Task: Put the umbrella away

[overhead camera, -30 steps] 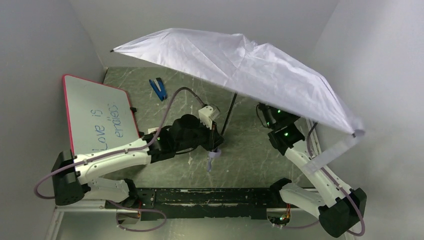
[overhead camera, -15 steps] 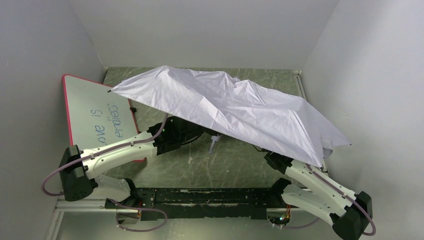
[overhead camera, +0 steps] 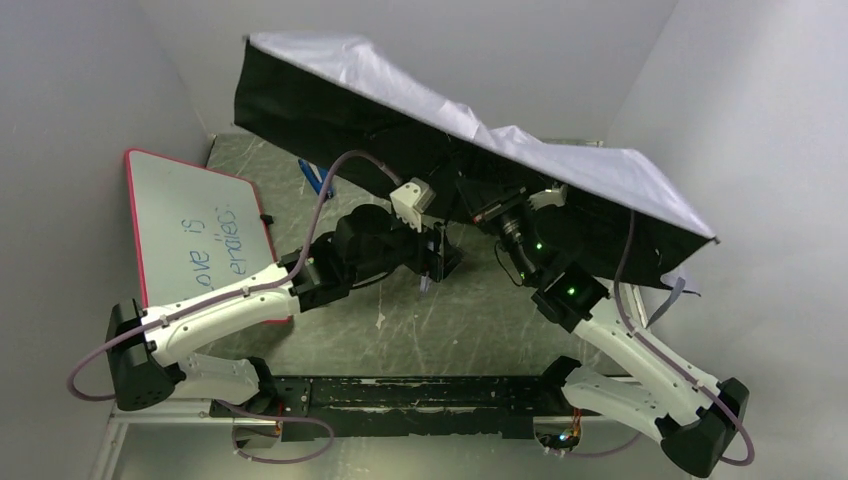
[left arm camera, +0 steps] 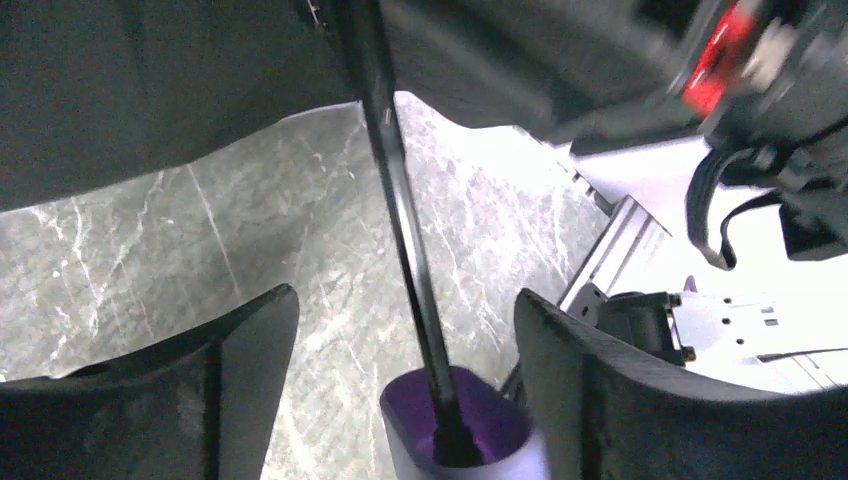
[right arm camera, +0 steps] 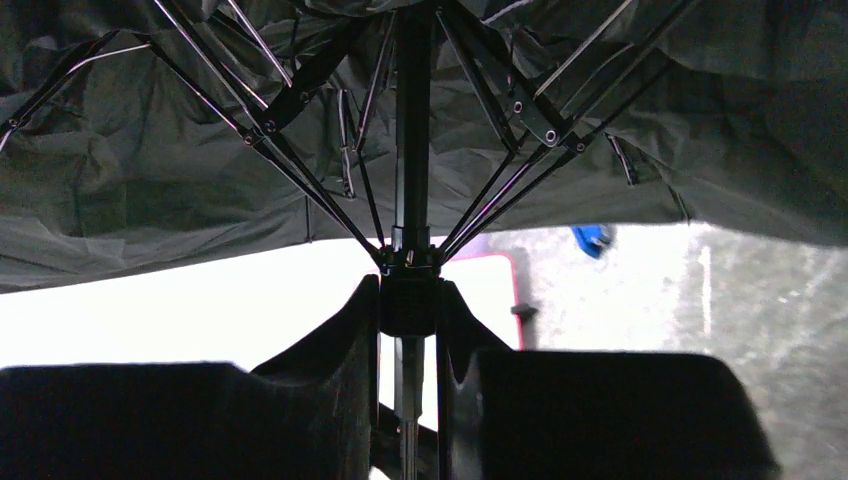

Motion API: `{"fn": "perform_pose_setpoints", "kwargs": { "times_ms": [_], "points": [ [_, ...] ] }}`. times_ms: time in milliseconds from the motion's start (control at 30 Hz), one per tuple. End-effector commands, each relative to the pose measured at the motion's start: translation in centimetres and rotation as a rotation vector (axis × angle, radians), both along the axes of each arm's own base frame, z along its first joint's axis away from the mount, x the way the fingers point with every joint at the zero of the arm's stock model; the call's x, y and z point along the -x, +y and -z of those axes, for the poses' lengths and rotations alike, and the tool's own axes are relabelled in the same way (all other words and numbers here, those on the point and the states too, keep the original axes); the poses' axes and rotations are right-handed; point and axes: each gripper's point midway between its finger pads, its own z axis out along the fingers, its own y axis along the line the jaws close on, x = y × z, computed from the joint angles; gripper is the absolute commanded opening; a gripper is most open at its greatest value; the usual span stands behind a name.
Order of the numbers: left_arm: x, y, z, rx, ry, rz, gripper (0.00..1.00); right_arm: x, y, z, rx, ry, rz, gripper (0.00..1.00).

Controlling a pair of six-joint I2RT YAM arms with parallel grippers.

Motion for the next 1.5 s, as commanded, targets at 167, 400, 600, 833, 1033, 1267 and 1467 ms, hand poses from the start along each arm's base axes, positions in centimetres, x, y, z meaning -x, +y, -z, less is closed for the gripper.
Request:
{"fn": "perform_pose_setpoints", "kwargs": {
  "times_ms": [167, 400, 600, 833, 1033, 1267, 1467],
  "points": [
    [2.1, 1.2, -4.3, 0.012, -0.027, 0.072, 0.73, 0.3, -0.1, -8.9, -0.211, -0.079, -0.014, 0.0],
    [1.9, 2.6, -5.9, 0.013, -0.036, 0.029, 0.37, 0.8, 0.6, -9.5, -0.221, -0.028, -0.058, 0.0],
    [1.5, 3.3, -4.9, -0.064, -0.021, -0.006, 0.1, 0.4, 1.2, -5.4, -0.174, 0.106, -0.059, 0.0],
    [0.2, 3.9, 0.5, -0.221, 0.015, -0.066, 0.05, -0.3, 1.9, 4.2, -0.063, 0.277, -0.037, 0.0],
    [-0.7, 2.5, 4.8, -0.27, 0.047, -0.072, 0.05, -1.2, 2.3, 12.0, 0.045, 0.376, -0.007, 0.0],
    [-2.3, 1.1, 8.1, -0.324, 0.043, -0.102, 0.05, -2.7, 2.1, 15.7, 0.147, 0.37, 0.028, 0.0],
    [-2.7, 0.8, 10.9, -0.368, 0.057, -0.111, 0.05, -2.6, 1.8, 18.8, 0.169, 0.414, 0.019, 0.0]
  ]
}}
